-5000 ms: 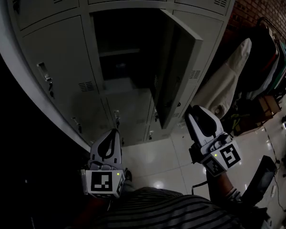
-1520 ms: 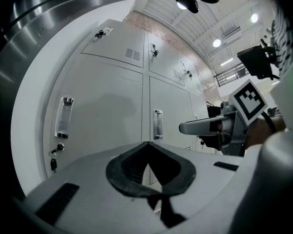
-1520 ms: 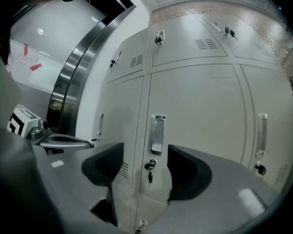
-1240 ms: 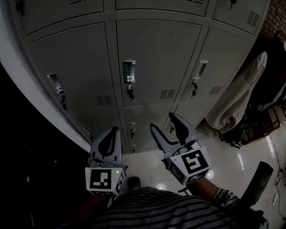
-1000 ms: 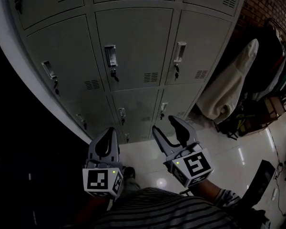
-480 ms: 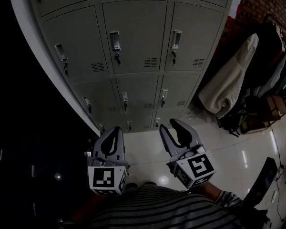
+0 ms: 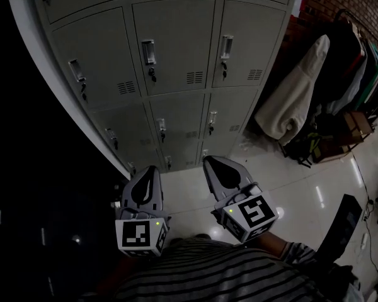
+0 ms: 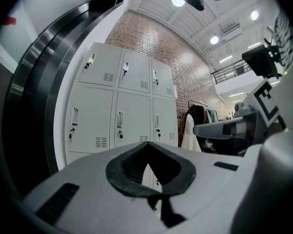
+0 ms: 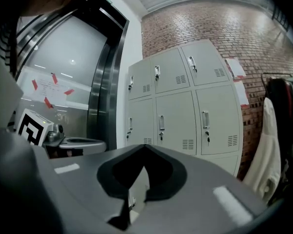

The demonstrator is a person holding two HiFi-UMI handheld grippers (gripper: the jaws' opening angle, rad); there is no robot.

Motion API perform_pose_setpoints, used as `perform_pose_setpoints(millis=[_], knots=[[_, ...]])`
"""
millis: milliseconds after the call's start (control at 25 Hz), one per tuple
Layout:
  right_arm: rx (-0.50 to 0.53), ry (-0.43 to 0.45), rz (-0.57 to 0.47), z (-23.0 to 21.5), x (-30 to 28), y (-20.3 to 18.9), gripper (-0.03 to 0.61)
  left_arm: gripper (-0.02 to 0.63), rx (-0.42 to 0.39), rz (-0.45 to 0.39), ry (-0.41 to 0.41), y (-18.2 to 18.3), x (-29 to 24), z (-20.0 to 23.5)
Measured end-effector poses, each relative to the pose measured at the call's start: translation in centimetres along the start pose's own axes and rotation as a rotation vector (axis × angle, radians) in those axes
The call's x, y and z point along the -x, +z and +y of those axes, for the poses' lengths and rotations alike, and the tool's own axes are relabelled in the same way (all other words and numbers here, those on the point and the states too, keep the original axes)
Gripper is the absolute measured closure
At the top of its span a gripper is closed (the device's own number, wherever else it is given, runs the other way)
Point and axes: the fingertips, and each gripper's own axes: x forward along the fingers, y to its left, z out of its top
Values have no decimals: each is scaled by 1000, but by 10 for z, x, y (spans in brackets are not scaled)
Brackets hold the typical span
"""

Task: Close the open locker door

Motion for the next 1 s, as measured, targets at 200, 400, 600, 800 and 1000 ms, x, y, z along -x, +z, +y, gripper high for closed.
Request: perform_pose_setpoints(millis=[200, 400, 600, 800, 1000], knots=[[-4, -7, 22, 10, -9, -3, 578, 611, 19, 1, -10, -8, 1, 8], [5, -3, 26, 13, -17, -5, 578, 611, 16, -2, -27, -8, -4, 10], [20, 12, 31, 16, -25, -2, 578, 611, 14, 0, -35, -9, -9, 12], [15, 21, 31, 20, -29, 2, 578, 611, 13, -2, -35, -7, -12, 15], [24, 28, 39, 19, -30, -3, 578, 611, 12, 6, -39, -9, -13, 14]])
